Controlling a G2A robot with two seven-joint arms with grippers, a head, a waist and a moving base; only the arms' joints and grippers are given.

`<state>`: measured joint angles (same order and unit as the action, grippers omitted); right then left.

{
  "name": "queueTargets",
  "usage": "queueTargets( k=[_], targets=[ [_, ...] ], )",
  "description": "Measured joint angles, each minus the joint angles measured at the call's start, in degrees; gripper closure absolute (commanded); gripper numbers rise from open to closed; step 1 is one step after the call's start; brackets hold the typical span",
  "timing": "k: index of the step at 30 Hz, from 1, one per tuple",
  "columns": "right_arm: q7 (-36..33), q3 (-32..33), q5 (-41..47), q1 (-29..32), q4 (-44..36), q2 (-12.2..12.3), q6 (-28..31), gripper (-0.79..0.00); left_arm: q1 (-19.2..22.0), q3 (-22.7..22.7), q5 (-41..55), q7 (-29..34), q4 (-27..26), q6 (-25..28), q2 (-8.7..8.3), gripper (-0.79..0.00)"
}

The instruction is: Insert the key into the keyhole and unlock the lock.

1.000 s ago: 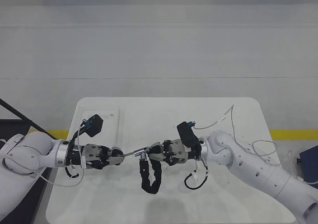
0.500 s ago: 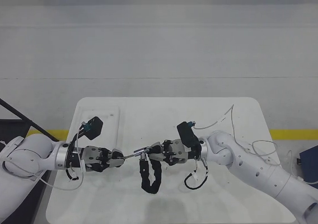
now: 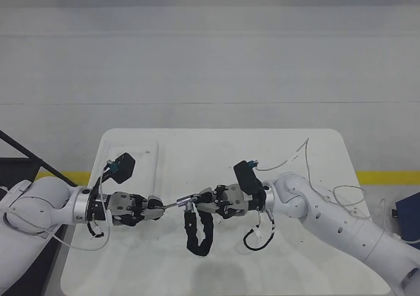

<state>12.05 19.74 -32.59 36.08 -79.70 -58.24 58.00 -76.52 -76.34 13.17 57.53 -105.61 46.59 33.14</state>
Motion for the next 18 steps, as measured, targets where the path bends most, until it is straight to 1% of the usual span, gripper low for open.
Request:
queueTargets(
  k=[18],
  targets=[
    [0.0, 0.0, 0.0, 0.0, 0.0, 0.0, 0.0, 0.0, 0.4, 1.0, 0.1, -0.3, 0.1, 0.5, 0.47, 0.0]
  ],
)
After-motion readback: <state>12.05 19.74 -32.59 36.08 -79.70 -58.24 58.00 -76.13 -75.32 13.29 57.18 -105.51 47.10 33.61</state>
